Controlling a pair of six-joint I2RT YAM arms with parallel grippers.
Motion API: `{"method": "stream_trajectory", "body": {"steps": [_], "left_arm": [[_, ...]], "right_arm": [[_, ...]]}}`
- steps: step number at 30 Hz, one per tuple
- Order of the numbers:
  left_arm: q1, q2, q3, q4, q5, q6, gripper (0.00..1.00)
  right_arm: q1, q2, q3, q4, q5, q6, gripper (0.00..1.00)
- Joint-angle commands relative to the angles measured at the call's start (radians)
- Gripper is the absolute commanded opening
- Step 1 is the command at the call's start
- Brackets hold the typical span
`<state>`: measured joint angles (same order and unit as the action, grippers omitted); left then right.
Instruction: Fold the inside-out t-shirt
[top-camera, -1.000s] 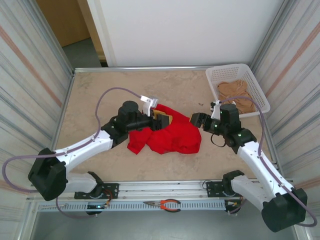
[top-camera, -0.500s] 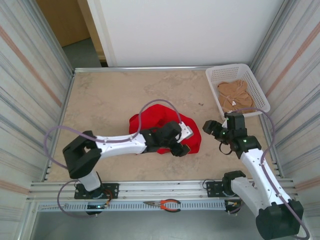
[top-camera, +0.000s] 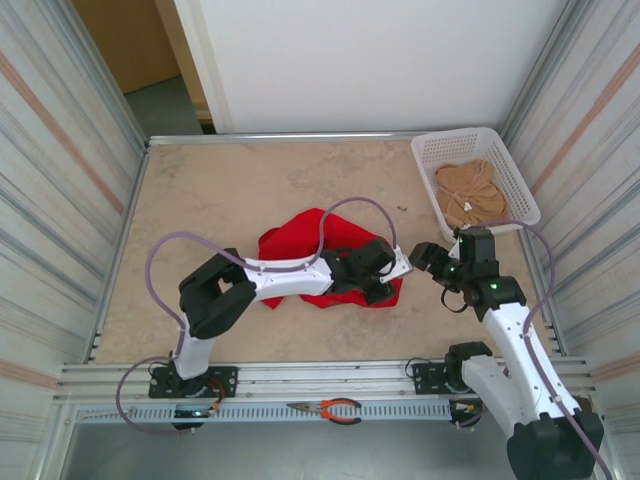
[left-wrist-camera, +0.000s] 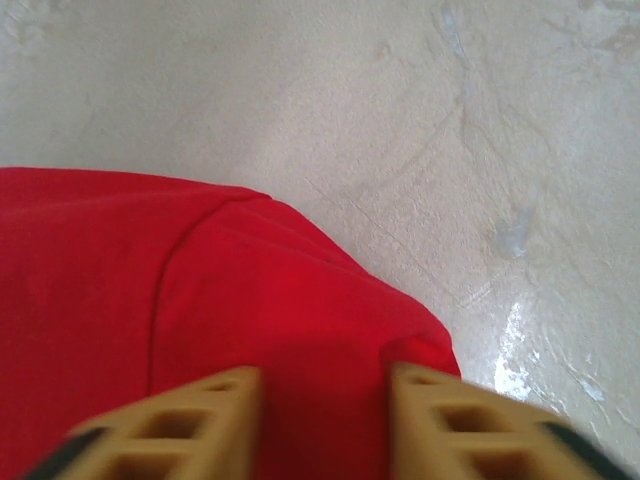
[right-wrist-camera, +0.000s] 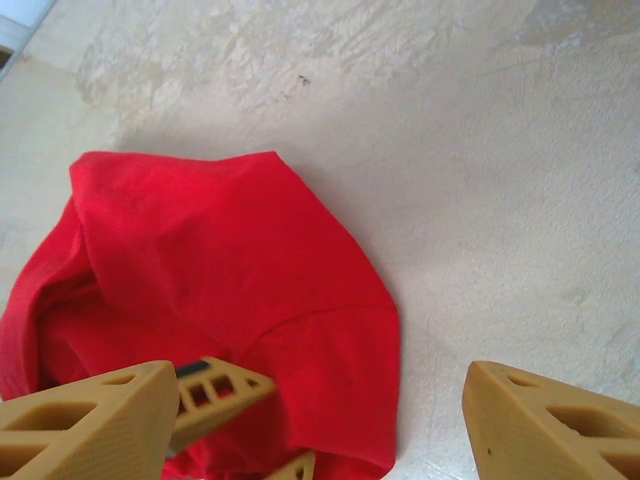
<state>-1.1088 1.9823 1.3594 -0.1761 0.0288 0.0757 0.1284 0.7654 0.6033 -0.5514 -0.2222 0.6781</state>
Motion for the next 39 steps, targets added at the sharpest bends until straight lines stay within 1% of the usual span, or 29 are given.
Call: {"method": "stream_trajectory", "body": {"steps": [1,3,5,7,8,9,10,12,14,17,19,21,23,26,28,29,31,33,34,39], "left_arm": [[0.042,-0.010,0.048,-0.048,0.044,-0.016,0.00],[0.092,-0.066,0.042,-0.057,0.086,-0.077,0.00],[0.148,-0.135,0.041,-0.072,0.153,-0.169,0.00],[0.204,-0.197,0.043,-0.091,0.234,-0.257,0.00],[0.233,-0.227,0.045,-0.100,0.274,-0.300,0.00],[0.254,-0.251,0.042,-0.103,0.305,-0.325,0.00],[0.275,-0.275,0.037,-0.106,0.337,-0.353,0.00],[0.307,-0.308,0.030,-0.114,0.380,-0.398,0.00],[0.331,-0.335,0.017,-0.114,0.410,-0.433,0.00],[0.345,-0.363,0.005,-0.121,0.418,-0.446,0.00],[0.347,-0.376,0.001,-0.132,0.422,-0.446,0.00],[0.347,-0.389,-0.009,-0.127,0.432,-0.454,0.00],[0.348,-0.403,-0.025,-0.116,0.447,-0.467,0.00],[0.348,-0.431,-0.046,-0.109,0.452,-0.477,0.00],[0.351,-0.455,-0.064,-0.108,0.454,-0.483,0.00],[0.354,-0.467,-0.074,-0.104,0.459,-0.489,0.00],[0.361,-0.490,-0.090,-0.092,0.472,-0.501,0.00],[0.365,-0.503,-0.100,-0.086,0.481,-0.508,0.00],[0.367,-0.509,-0.102,-0.082,0.488,-0.508,0.00],[0.368,-0.526,-0.115,-0.069,0.517,-0.517,0.00]], "right_arm": [[-0.006,-0.027,-0.006,-0.017,-0.047,0.020,0.73],[-0.006,-0.041,-0.011,-0.003,-0.093,0.020,0.69],[0.007,-0.057,-0.028,0.048,-0.169,0.027,0.63],[0.053,-0.068,-0.041,0.101,-0.214,0.052,0.53],[0.099,-0.073,-0.043,0.126,-0.212,0.065,0.48],[0.146,-0.073,-0.041,0.145,-0.197,0.075,0.43],[0.215,-0.073,-0.034,0.166,-0.157,0.088,0.38],[0.338,-0.057,-0.015,0.207,-0.082,0.103,0.31],[0.446,-0.022,0.001,0.282,-0.013,0.117,0.29],[0.540,0.069,0.031,0.400,0.024,0.122,0.25],[0.567,0.136,0.050,0.475,0.027,0.115,0.24],[0.568,0.208,0.073,0.536,0.016,0.109,0.24],[0.556,0.296,0.103,0.569,0.016,0.092,0.22],[0.514,0.369,0.122,0.584,0.035,0.084,0.19],[0.469,0.391,0.108,0.579,0.071,0.098,0.20],[0.456,0.392,0.102,0.571,0.088,0.101,0.22],[0.436,0.388,0.094,0.541,0.137,0.103,0.37],[0.429,0.391,0.094,0.523,0.150,0.093,0.55],[0.428,0.400,0.096,0.521,0.147,0.088,0.58],[0.434,0.451,0.113,0.524,0.140,0.076,0.62]]}}
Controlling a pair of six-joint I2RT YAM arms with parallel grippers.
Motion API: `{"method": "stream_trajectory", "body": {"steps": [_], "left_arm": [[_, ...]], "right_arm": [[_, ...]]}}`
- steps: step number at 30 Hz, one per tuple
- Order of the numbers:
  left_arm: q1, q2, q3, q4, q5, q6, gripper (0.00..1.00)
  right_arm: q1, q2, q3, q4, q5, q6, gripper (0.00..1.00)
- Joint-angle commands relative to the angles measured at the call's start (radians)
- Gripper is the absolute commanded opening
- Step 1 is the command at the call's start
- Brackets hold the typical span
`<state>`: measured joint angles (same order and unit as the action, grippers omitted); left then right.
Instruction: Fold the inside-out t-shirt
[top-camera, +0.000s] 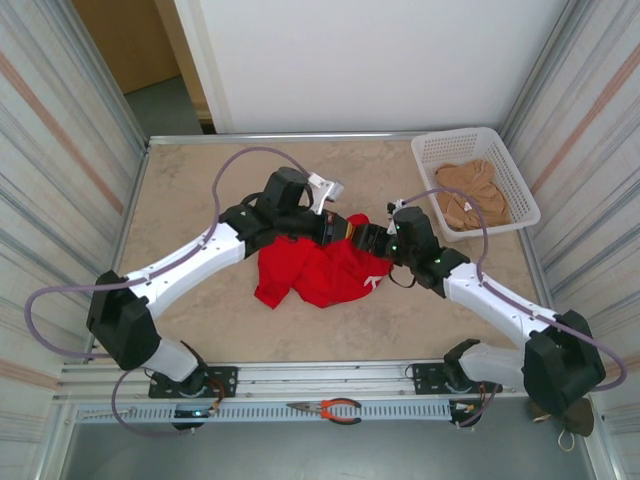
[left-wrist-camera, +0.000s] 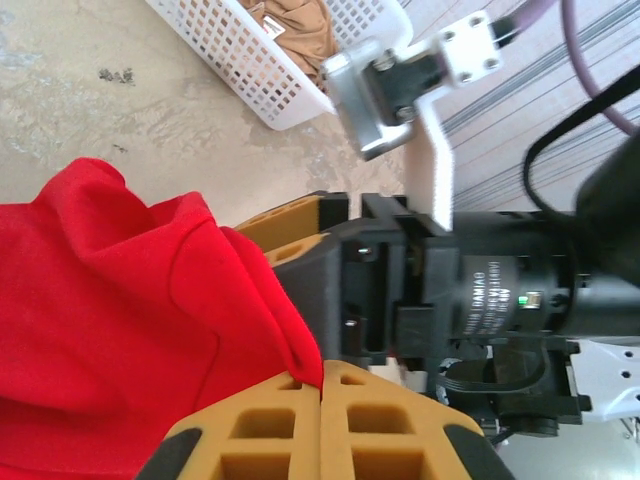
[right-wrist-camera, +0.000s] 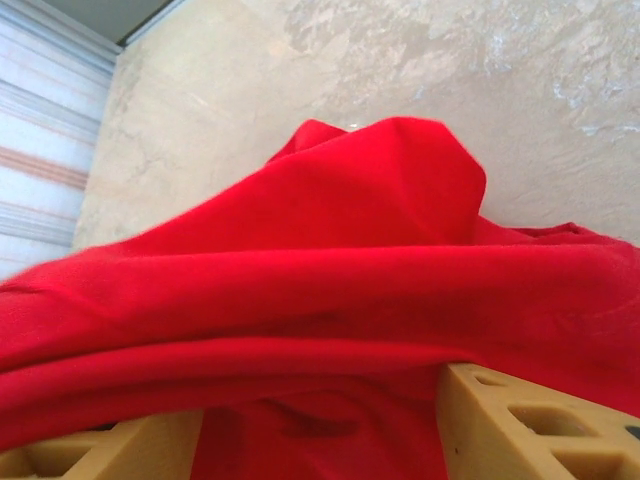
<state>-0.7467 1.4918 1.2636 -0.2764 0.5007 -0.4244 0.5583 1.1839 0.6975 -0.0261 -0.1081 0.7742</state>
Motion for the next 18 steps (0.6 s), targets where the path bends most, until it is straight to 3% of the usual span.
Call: {"method": "stream_trajectory", "body": {"steps": [1,8,10,12,14,18], "left_arm": [[0.007,-0.039,-0.023,0.038,0.053,-0.022,0.00],[0.017,-0.058,-0.042,0.073,0.098,-0.045,0.00],[0.048,-0.067,-0.068,0.105,0.111,-0.075,0.00],[0.116,-0.094,-0.124,0.140,0.093,-0.115,0.00],[0.209,-0.115,-0.206,0.221,0.101,-0.186,0.00],[0.350,-0.091,-0.326,0.346,0.163,-0.273,0.00]], "right_arm": [[0.006,0.051,0.026,0.004,0.024,-0.021,0.63],[0.011,0.248,0.138,0.051,-0.066,-0.063,0.69],[0.007,0.304,0.177,0.090,-0.146,-0.073,0.53],[-0.013,0.306,0.195,0.143,-0.259,-0.065,0.20],[-0.033,0.250,0.187,0.190,-0.339,-0.046,0.00],[-0.043,0.086,0.184,0.227,-0.460,-0.019,0.00]]}}
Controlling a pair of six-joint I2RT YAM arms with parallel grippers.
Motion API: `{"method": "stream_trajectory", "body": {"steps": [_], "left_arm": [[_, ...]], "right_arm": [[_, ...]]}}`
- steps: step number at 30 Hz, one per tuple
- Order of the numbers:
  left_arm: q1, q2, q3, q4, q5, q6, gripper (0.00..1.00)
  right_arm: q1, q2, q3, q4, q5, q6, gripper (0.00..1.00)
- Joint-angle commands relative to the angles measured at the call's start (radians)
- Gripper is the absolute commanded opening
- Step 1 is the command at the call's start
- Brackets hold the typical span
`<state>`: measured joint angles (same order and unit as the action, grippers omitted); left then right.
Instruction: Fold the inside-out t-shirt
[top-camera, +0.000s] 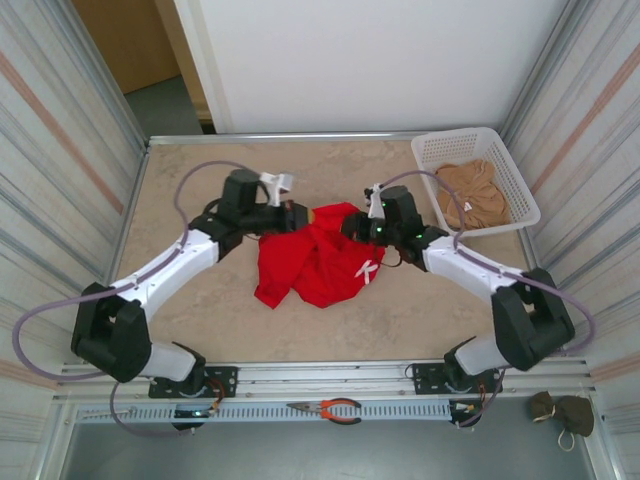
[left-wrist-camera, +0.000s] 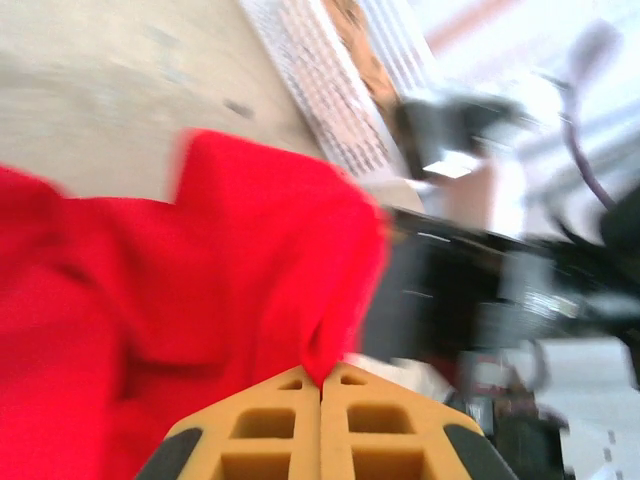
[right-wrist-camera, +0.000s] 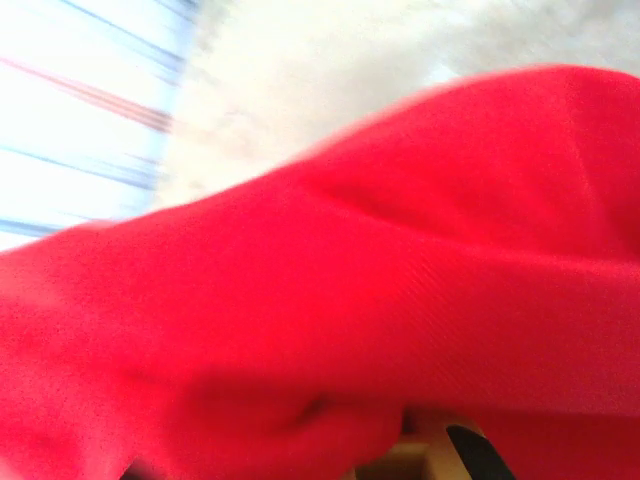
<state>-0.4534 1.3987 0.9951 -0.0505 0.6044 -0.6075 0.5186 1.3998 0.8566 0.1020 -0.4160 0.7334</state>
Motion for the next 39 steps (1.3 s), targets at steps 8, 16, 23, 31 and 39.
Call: {"method": "stream_trajectory", "body": {"steps": [8,16,23,31,39], "left_arm": [[0.037,0.140,-0.100,0.237,0.065,-0.095,0.12],[-0.027,-0.001,-0.140,0.209,-0.028,-0.018,0.62],[-0.058,-0.286,-0.258,0.270,-0.142,-0.004,0.56],[-0.185,-0.153,-0.137,0.329,-0.040,0.082,0.46],[-0.254,-0.041,-0.086,0.382,-0.025,0.086,0.44]], "right_arm": [[0.004,-0.246,-0.066,0.387,-0.318,0.126,0.00],[-0.076,-0.185,-0.120,0.502,-0.394,0.188,0.00],[-0.131,-0.213,-0.184,0.482,-0.401,0.191,0.00],[-0.132,-0.230,-0.216,0.469,-0.373,0.189,0.00],[-0.134,-0.255,-0.228,0.429,-0.354,0.174,0.00]]}}
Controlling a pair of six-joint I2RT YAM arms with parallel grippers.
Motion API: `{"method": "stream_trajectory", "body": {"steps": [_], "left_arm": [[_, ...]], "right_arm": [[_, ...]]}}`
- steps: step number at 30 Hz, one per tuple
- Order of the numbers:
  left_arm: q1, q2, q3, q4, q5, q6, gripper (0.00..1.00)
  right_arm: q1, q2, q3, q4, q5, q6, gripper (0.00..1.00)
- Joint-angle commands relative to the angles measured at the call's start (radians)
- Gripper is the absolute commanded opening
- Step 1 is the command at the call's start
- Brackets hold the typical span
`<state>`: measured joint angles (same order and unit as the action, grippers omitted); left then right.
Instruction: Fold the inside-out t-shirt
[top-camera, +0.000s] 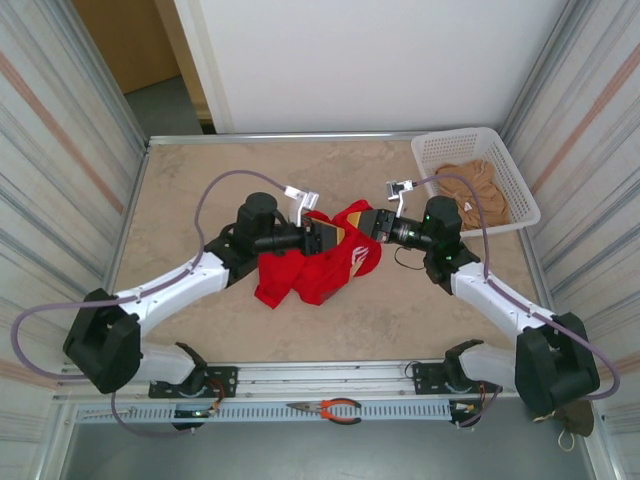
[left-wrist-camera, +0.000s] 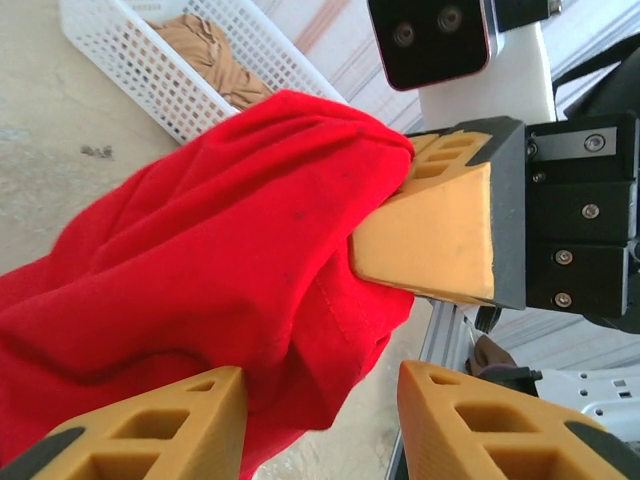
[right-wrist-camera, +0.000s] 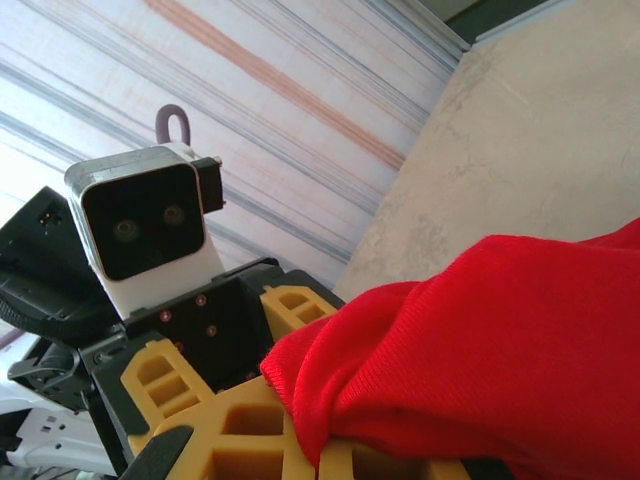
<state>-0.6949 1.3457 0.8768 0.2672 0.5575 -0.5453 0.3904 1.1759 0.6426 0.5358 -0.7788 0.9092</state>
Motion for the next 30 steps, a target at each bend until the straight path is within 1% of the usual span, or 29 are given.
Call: {"method": "stream_trajectory", "body": {"steps": [1,2,3,5,6,7,8,9,10,11,12,15,18,22,23,24,26,29,30], "left_arm": [[-0.018,0.021,0.030,0.075,0.021,0.020,0.44],[-0.021,0.030,0.032,0.076,0.018,0.018,0.44],[-0.025,0.040,0.037,0.074,0.012,0.017,0.39],[-0.028,0.052,0.047,0.075,0.000,0.013,0.23],[-0.028,0.055,0.054,0.072,-0.008,0.009,0.11],[-0.026,0.053,0.067,0.060,-0.020,0.009,0.02],[-0.025,0.048,0.081,0.043,-0.028,0.010,0.00],[-0.023,0.039,0.105,0.012,-0.033,0.018,0.00],[-0.022,0.027,0.138,-0.030,-0.039,0.026,0.00],[-0.020,0.020,0.165,-0.064,-0.039,0.031,0.00],[-0.017,0.011,0.205,-0.109,-0.037,0.034,0.00],[-0.006,0.009,0.341,-0.260,0.003,0.051,0.00],[-0.002,0.044,0.480,-0.404,0.054,0.063,0.00],[-0.003,0.044,0.493,-0.376,0.060,0.028,0.00],[-0.003,0.044,0.490,-0.370,0.059,0.021,0.00],[-0.003,0.043,0.484,-0.359,0.056,0.014,0.00],[-0.003,0.044,0.473,-0.340,0.056,0.005,0.00],[-0.004,0.052,0.464,-0.330,0.064,-0.008,0.00],[-0.003,0.052,0.461,-0.332,0.060,-0.006,0.00]], "right_arm": [[-0.006,-0.033,-0.015,-0.011,0.010,-0.005,0.00],[-0.006,-0.034,-0.016,-0.014,0.012,-0.007,0.00],[-0.006,-0.035,-0.018,-0.013,0.010,-0.006,0.00],[-0.007,-0.039,-0.020,-0.020,0.009,-0.010,0.00],[-0.007,-0.043,-0.021,-0.029,0.010,-0.015,0.00],[-0.009,-0.046,-0.022,-0.043,0.015,-0.023,0.00],[-0.015,-0.049,-0.024,-0.062,0.029,-0.030,0.12],[-0.024,-0.055,-0.032,-0.081,0.052,-0.034,0.35],[-0.036,-0.059,-0.042,-0.099,0.081,-0.040,0.53],[-0.047,-0.060,-0.048,-0.117,0.103,-0.049,0.60],[-0.060,-0.056,-0.056,-0.130,0.119,-0.053,0.63],[-0.097,-0.030,-0.076,-0.110,0.126,-0.034,0.64],[-0.100,-0.012,-0.075,-0.098,0.124,-0.029,0.65],[-0.066,0.021,-0.069,-0.066,0.134,-0.029,0.72],[-0.048,0.033,-0.068,-0.049,0.132,-0.030,0.74],[-0.026,0.046,-0.061,-0.044,0.135,-0.038,0.80],[0.024,0.068,-0.048,-0.049,0.155,-0.072,0.83],[0.093,0.121,-0.028,-0.030,0.183,-0.094,0.83],[0.112,0.151,-0.020,-0.014,0.180,-0.094,0.77]]}}
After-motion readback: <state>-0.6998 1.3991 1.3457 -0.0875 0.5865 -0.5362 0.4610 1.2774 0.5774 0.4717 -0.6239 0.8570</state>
